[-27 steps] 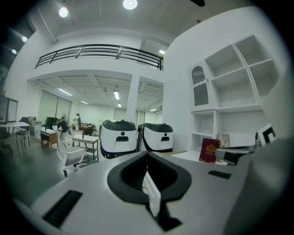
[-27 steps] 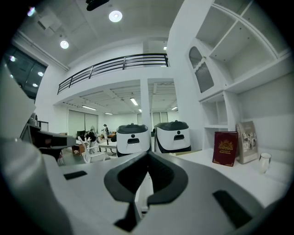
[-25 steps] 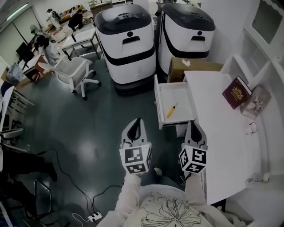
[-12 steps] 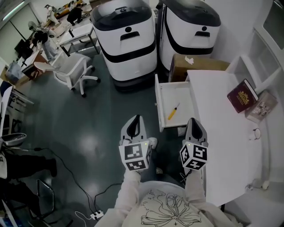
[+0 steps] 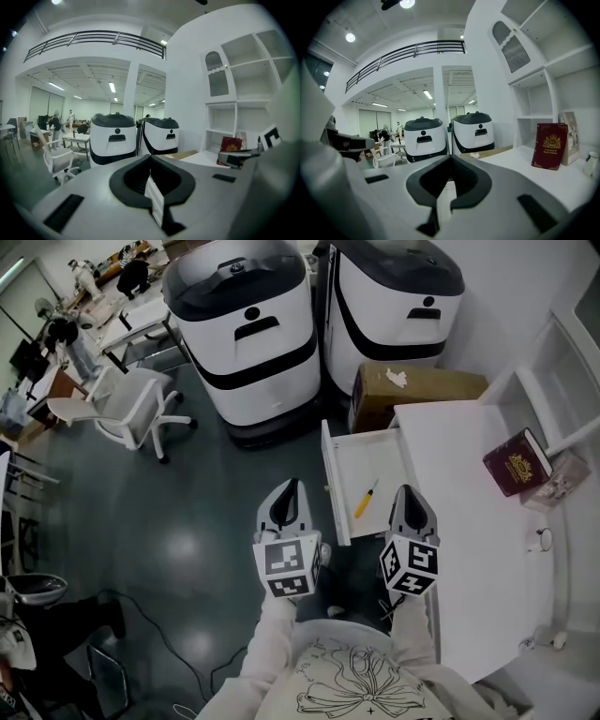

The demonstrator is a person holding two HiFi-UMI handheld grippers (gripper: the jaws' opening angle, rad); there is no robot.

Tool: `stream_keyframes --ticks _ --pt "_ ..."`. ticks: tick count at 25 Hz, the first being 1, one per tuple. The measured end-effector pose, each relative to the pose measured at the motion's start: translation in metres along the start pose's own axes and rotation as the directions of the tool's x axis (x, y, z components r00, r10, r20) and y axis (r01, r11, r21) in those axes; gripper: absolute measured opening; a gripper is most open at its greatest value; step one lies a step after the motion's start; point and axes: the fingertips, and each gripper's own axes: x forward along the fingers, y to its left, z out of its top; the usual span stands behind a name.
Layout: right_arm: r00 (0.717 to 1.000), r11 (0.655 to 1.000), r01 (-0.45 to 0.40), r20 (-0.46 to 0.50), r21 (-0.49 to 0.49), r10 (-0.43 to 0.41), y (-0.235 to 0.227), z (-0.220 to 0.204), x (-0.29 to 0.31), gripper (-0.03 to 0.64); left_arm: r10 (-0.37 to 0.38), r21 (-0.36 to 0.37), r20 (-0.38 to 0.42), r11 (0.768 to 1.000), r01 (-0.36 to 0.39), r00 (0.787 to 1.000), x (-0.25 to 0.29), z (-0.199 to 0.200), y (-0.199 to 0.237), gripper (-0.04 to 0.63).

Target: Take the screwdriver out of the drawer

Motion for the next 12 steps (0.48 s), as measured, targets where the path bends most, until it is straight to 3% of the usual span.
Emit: stream_keyframes --ticks 6,12 --pt "0.998 0.999 0.045 -0.040 0.007 -0.045 0.003 0.005 0.059 -0.003 -0.052 0.009 -0.050 0.999 0.053 0.997 0.063 0.006 0.018 0.005" --pt "0.991 0.996 0.087 -0.108 0.024 -0.084 0.000 -0.016 0.098 -0.003 -0.087 0.009 -0.107 0.996 0.088 0.990 0.111 -0.008 0.031 0.006"
